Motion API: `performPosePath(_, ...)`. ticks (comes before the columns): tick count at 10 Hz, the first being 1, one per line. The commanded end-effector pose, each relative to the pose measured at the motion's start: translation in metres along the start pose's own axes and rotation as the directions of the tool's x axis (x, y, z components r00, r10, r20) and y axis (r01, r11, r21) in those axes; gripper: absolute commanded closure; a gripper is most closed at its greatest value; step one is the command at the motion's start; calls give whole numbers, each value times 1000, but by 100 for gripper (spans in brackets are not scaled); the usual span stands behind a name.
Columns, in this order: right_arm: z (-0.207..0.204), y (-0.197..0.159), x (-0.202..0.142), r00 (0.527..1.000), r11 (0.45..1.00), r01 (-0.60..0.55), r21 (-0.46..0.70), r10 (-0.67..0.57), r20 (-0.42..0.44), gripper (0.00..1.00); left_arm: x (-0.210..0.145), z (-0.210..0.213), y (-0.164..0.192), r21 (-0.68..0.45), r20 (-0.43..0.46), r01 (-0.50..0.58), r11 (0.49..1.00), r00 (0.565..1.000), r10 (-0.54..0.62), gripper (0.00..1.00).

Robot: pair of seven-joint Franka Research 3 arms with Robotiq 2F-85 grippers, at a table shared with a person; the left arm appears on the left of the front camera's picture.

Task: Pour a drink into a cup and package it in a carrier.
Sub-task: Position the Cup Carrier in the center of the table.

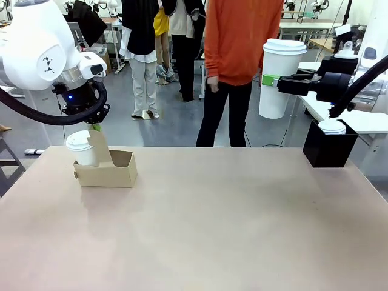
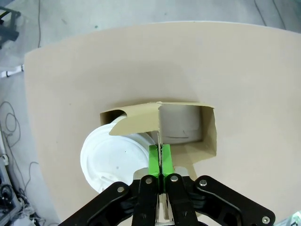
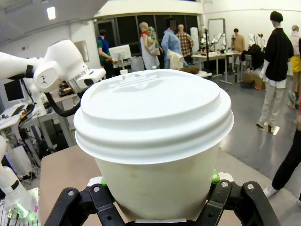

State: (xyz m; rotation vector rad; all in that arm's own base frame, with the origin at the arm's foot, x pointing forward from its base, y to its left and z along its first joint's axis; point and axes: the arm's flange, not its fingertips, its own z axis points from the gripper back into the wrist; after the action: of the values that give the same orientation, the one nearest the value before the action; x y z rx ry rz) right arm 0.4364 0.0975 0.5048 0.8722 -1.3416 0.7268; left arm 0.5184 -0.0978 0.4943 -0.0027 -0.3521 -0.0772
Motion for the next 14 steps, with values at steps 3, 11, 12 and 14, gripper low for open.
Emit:
performPosePath(3, -2, 1, 4, 1000, 1000, -2, 5, 2, 11, 20, -2, 1, 0, 4, -7, 17, 1000, 1000, -17, 100)
performPosePath(11, -2, 1, 4, 1000, 1000, -2, 5, 2, 11, 20, -23, 125, -112, 57, 97, -54, 997, 994, 48, 98)
performPosePath(12, -2, 1, 4, 1000, 1000, -2, 5, 2, 11, 20, -32, 130, -141, 42, 114, -46, 998, 993, 41, 98)
performPosePath(14, -2, 1, 4, 1000, 1000, -2, 5, 2, 11, 20, -53, 124, -200, 26, 70, -67, 997, 995, 65, 98)
